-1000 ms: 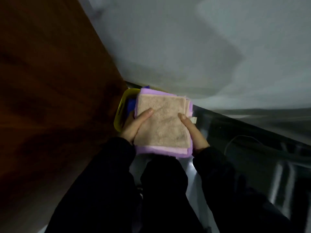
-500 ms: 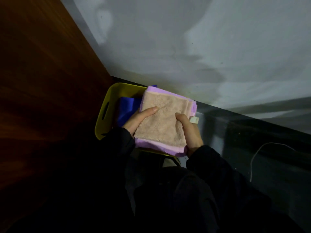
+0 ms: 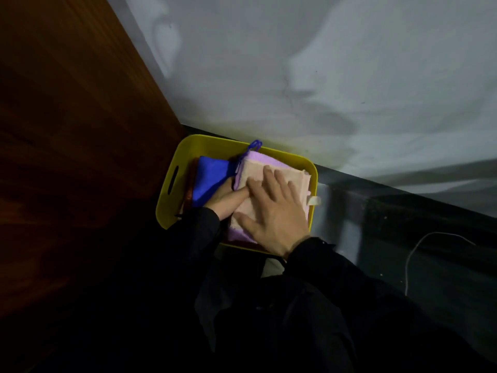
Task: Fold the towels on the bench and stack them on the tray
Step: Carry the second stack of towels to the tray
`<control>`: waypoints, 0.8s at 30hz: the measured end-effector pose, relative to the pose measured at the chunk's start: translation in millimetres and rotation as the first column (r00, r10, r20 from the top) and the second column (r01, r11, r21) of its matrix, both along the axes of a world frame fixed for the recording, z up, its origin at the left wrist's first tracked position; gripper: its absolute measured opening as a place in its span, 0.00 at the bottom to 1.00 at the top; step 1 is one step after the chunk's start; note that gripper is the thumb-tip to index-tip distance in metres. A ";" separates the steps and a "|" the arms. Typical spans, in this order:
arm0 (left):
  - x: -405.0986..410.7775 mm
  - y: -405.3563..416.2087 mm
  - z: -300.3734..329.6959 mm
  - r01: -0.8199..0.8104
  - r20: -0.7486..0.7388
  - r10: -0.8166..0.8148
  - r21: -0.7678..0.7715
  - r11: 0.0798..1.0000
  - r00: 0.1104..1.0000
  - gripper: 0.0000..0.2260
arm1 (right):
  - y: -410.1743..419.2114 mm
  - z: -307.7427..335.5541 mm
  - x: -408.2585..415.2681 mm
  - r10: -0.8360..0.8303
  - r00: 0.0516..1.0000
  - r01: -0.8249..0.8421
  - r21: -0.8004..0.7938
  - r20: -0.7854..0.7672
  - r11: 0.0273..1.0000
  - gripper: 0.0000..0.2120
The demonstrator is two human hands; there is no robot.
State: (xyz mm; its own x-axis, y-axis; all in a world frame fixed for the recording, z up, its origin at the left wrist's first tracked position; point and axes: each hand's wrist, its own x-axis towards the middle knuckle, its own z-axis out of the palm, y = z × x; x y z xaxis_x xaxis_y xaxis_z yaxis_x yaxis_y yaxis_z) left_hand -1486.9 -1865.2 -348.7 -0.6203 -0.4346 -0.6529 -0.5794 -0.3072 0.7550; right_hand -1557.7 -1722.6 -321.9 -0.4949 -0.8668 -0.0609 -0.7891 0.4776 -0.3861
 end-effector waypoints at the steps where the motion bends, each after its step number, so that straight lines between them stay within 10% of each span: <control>1: 1.0 -3.8 -2.7 -0.024 -0.028 0.027 0.082 0.996 0.999 0.17 | -1.4 -6.5 1.7 0.010 0.999 -0.013 0.089 0.034 0.996 0.39; 3: 7.1 -13.6 -3.4 -0.099 -0.018 0.104 0.185 0.978 0.994 0.12 | -4.6 -17.3 0.0 -0.001 1.000 -0.003 0.168 0.022 0.986 0.41; 5: 16.5 -27.4 -10.4 -0.046 0.136 0.064 -0.133 0.990 0.989 0.14 | -9.8 -23.0 -3.5 0.000 1.000 0.000 0.213 -0.001 0.977 0.42; 7: 25.1 -31.6 -18.3 0.397 0.450 -0.170 -0.477 0.784 0.877 0.23 | -14.0 -27.7 -1.8 0.018 0.999 -0.007 0.266 -0.038 0.964 0.43; 10: 30.4 -18.5 -22.7 0.736 0.683 -0.352 -0.413 0.536 0.640 0.40 | -22.0 -33.8 1.2 0.040 0.999 -0.033 0.376 -0.011 0.926 0.44; 18: 33.3 -4.8 -22.3 0.780 0.683 -0.452 -0.289 0.555 0.574 0.38 | -24.8 -52.4 -12.9 -0.010 0.996 -0.035 0.469 0.093 0.883 0.42; 24: 29.7 -5.0 20.8 0.550 0.531 -0.282 -0.456 0.700 0.799 0.24 | -6.1 -3.7 -31.4 -0.098 0.955 0.060 0.140 0.281 0.988 0.36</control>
